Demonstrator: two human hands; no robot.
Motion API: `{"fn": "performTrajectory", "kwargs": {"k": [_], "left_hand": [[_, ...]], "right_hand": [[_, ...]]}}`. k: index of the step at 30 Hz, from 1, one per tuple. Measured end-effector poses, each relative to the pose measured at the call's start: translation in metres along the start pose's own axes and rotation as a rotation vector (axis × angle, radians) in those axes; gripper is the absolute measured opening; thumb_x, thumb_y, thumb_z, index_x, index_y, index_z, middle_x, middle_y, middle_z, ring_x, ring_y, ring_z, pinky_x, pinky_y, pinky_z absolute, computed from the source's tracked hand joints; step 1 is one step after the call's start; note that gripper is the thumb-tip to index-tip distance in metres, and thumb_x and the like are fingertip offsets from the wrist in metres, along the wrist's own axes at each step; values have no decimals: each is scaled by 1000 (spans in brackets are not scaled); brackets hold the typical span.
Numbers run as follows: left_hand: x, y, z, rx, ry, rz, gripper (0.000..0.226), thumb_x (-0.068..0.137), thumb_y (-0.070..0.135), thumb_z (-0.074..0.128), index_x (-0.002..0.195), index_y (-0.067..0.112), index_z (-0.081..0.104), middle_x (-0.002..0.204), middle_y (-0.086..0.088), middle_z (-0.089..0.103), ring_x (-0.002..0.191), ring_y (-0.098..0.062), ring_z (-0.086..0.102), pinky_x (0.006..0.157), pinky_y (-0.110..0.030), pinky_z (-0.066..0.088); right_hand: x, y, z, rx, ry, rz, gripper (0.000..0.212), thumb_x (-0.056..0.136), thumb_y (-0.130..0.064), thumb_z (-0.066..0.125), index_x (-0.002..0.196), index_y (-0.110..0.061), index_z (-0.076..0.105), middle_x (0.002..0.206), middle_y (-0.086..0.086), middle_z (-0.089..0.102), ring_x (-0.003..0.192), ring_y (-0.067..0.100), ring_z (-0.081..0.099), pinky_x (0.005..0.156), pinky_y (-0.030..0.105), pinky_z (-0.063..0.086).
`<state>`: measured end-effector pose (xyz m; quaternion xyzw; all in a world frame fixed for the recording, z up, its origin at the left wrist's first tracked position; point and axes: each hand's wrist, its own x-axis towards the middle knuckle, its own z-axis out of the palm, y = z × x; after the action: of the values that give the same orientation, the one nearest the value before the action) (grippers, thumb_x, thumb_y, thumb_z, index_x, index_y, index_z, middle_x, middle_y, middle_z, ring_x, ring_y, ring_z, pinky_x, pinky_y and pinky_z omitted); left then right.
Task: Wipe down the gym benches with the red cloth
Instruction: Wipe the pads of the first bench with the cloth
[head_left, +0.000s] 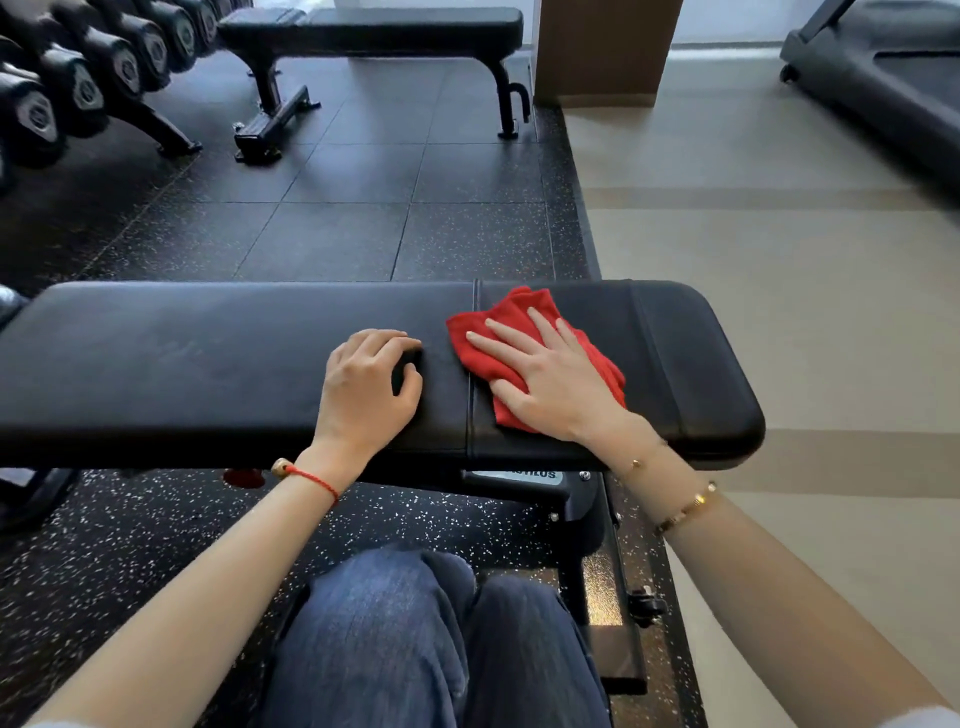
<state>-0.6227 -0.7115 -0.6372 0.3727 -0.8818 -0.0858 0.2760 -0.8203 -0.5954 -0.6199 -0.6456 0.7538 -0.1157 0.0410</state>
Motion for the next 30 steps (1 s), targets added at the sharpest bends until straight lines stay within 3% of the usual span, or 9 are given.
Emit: {"fn": "performTrajectory", "kwargs": {"k": [4,9,13,18,23,27,30], "left_hand": [[-5,-19,-14,23,56,3,28,86,20,56,108,15,71,110,-1,71,110,-25,62,97,-43,48],[-13,-34,-18,38,47,-44,26,86,16,60,109,13,71,113,-3,70,112,-28,61,100,-46,46],[-12,-35,-14,-4,55,-104,25,86,10,64,109,15,71,116,-2,69,115,-26,59,101,-45,44],[-15,-35,-14,-17,64,-97,28,85,13,61,111,15,71,116,-1,69,116,-25,58,101,-44,43],[-14,-35,-10,-8,69,-89,28,86,15,59,111,15,70,117,-1,68,117,-24,58,100,-42,43],[-12,-32,-9,-3,75,-119,26,86,14,60,110,15,70,115,0,69,115,-23,58,100,-42,43],[-13,-32,-10,-3,74,-141,27,85,12,61,110,15,70,114,-2,69,113,-24,59,100,-42,44]], "right_hand": [[-4,47,-11,-72,24,61,57,95,-46,47,149,-42,30,158,-14,29,147,26,23,121,43,12],[51,45,-5,-71,14,231,53,98,-45,36,150,-41,28,160,-13,24,146,30,22,121,43,13],[64,-11,6,-37,-15,47,53,98,-42,38,150,-40,29,160,-12,25,149,24,19,122,41,8],[5,-49,11,49,-17,-187,54,93,-40,48,146,-43,38,156,-16,33,147,29,21,121,42,11],[5,-12,3,27,44,-90,53,93,-37,50,146,-39,40,155,-13,35,145,21,26,123,34,7],[62,-12,7,3,5,128,52,98,-44,39,149,-43,31,160,-13,24,149,27,15,122,43,7],[83,-48,16,12,-49,33,53,97,-44,38,149,-43,30,161,-12,23,149,32,12,122,44,5]]}}
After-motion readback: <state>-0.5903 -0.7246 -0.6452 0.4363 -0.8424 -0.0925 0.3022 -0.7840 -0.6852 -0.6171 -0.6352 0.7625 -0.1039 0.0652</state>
